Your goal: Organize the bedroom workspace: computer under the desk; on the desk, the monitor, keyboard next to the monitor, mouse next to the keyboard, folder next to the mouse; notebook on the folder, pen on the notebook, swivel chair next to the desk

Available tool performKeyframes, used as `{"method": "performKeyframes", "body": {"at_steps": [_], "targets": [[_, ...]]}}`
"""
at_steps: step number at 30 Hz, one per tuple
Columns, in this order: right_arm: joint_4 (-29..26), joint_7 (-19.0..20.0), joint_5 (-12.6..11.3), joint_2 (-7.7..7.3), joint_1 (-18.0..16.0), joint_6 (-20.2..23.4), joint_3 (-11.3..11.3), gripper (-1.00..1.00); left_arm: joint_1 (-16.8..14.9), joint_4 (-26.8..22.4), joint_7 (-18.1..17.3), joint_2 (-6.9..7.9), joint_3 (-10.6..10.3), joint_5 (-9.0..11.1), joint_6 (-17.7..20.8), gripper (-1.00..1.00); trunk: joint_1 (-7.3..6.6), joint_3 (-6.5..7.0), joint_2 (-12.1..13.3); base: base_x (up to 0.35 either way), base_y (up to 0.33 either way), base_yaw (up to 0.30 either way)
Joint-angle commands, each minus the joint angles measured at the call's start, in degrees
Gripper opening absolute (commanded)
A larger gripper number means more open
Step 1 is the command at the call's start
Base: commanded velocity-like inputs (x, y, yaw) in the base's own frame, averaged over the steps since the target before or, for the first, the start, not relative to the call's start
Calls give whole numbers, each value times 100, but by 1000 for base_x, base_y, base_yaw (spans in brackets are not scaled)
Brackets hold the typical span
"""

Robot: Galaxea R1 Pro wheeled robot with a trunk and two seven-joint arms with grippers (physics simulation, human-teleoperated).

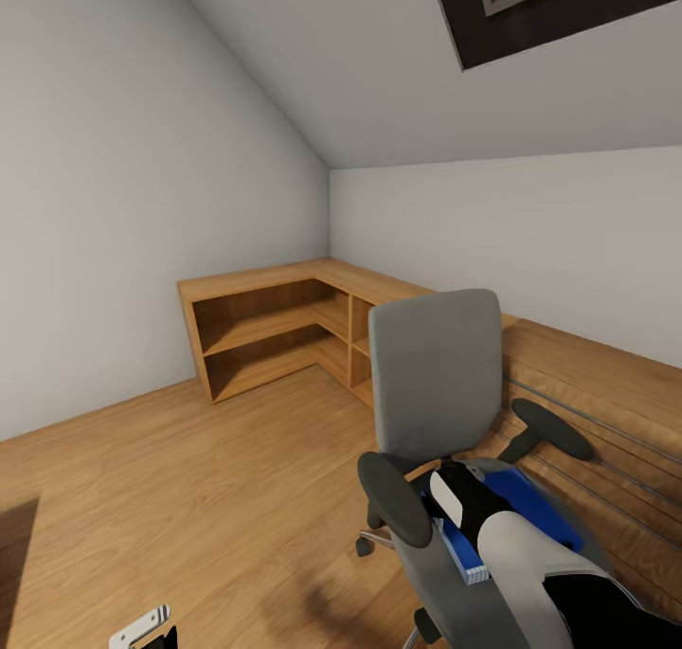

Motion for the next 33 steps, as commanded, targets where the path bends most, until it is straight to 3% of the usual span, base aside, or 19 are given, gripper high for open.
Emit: {"method": "performKeyframes", "body": {"at_steps": [1,33], "targets": [[-9,-47,-58,0,-2,15,13,100,-2,-2,16,2,-15,44,-18,100,-1,-6,-3,0,0,0],[-9,-60,-46,1,-2,4,15,100,-2,-2,16,2,-15,40,-17,100,-1,-6,-3,0,0,0]]}}
